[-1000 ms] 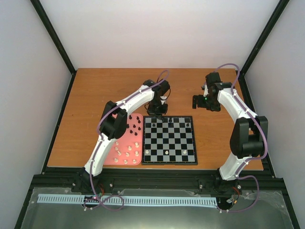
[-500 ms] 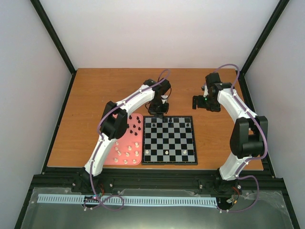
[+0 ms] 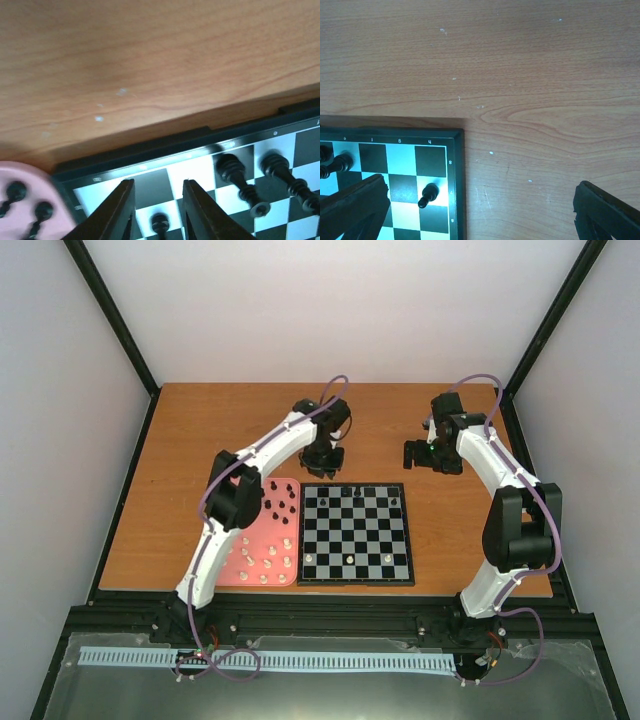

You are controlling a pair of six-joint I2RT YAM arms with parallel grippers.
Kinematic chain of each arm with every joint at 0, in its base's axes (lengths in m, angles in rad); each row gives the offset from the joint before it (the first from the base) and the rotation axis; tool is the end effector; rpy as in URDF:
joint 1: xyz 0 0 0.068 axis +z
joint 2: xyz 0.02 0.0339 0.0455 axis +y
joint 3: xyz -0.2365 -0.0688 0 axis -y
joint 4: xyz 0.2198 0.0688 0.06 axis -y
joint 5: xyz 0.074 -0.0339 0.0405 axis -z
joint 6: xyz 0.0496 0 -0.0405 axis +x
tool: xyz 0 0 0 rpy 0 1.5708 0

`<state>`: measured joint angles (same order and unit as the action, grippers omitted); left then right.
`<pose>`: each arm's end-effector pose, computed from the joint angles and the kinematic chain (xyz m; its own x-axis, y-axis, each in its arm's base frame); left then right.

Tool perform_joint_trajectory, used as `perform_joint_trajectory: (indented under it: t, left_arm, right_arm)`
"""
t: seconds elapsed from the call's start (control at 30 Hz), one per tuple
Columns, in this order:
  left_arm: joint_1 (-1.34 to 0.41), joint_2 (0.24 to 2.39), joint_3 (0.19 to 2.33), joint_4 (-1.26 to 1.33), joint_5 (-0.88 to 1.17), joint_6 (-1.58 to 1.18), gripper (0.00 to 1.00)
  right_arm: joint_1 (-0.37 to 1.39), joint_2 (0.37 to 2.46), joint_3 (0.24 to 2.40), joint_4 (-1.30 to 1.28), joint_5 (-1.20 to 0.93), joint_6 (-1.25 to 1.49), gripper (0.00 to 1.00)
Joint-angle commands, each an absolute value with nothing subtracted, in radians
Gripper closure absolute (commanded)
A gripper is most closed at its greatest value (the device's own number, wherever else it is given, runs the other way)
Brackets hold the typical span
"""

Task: Set up the chess pieces on the board
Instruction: Adjust the chess piece on the chessboard, then pick up the chess piece from the storage box.

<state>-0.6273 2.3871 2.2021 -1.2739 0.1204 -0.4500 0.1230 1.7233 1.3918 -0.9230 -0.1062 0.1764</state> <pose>0.3472 -0.2591 0.1716 -0.9826 0.1790 -0.0486 0.1845 0.9704 -0.1560 0.3186 0.0447 0.2152 -0.9557 0.0577 -0.2885 0.0132 0.9880 0.1538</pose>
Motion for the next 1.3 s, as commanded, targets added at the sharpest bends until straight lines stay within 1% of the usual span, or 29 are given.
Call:
perform_joint_trajectory:
  t: [0.0, 0.03, 0.07, 0.13, 0.23, 0.27, 0.33, 0.37, 0.4, 0.43, 0.5, 0.57, 0.6, 0.77, 0.9, 1.1, 1.27]
  left_arm:
    - [-0.568, 2.263, 2.230, -1.286, 0.025, -0.453, 0.67]
    - [-0.555, 2.247, 2.220, -1.287, 0.014, -0.450, 0.65]
    - [-0.543, 2.230, 2.208, -1.287, 0.001, -0.448, 0.56]
    - [-0.514, 2.186, 2.163, -1.284, -0.023, -0.446, 0.49]
    - [-0.466, 2.112, 2.059, -1.253, -0.055, -0.446, 0.46]
    - [-0.447, 2.091, 2.025, -1.242, -0.061, -0.447, 0.41]
    - [-0.406, 2.055, 1.967, -1.225, -0.071, -0.449, 0.37]
    - [-0.385, 2.041, 1.941, -1.219, -0.074, -0.452, 0.33]
    - [-0.365, 2.030, 1.920, -1.214, -0.076, -0.454, 0.26]
    - [-0.344, 2.020, 1.899, -1.210, -0.077, -0.454, 0.23]
    - [-0.303, 2.003, 1.867, -1.205, -0.076, -0.458, 0.21]
    - [-0.276, 1.987, 1.838, -1.199, -0.074, -0.459, 0.13]
    - [-0.267, 1.979, 1.821, -1.195, -0.074, -0.459, 0.12]
    - [-0.233, 1.969, 1.740, -1.183, -0.086, -0.464, 0.13]
    - [-0.205, 1.965, 1.668, -1.151, -0.038, -0.472, 0.22]
    - [-0.202, 1.959, 1.586, -1.112, 0.037, -0.484, 0.43]
    - [-0.202, 1.972, 1.556, -1.098, 0.058, -0.483, 0.46]
  right_arm:
    - [0.114, 1.731, 1.395, -0.910, -0.109, 0.174, 0.00]
    - [0.113, 1.732, 1.395, -0.909, -0.109, 0.173, 0.00]
    - [0.113, 1.733, 1.397, -0.909, -0.109, 0.174, 0.00]
    - [0.114, 1.732, 1.395, -0.908, -0.113, 0.173, 0.00]
    - [0.114, 1.727, 1.387, -0.904, -0.114, 0.173, 0.00]
    - [0.114, 1.726, 1.381, -0.901, -0.116, 0.172, 0.00]
    - [0.114, 1.725, 1.373, -0.899, -0.116, 0.171, 0.00]
    - [0.114, 1.725, 1.369, -0.899, -0.118, 0.170, 0.00]
    - [0.114, 1.726, 1.366, -0.898, -0.119, 0.169, 0.00]
    - [0.114, 1.728, 1.365, -0.897, -0.121, 0.169, 0.00]
    - [0.114, 1.728, 1.365, -0.897, -0.122, 0.169, 0.00]
    - [0.114, 1.730, 1.365, -0.899, -0.123, 0.168, 0.00]
    - [0.114, 1.731, 1.365, -0.899, -0.122, 0.167, 0.00]
    - [0.114, 1.740, 1.365, -0.900, -0.127, 0.169, 0.00]
    - [0.114, 1.744, 1.365, -0.903, -0.125, 0.170, 0.00]
    - [0.114, 1.748, 1.365, -0.905, -0.120, 0.173, 0.00]
    - [0.114, 1.754, 1.368, -0.904, -0.123, 0.174, 0.00]
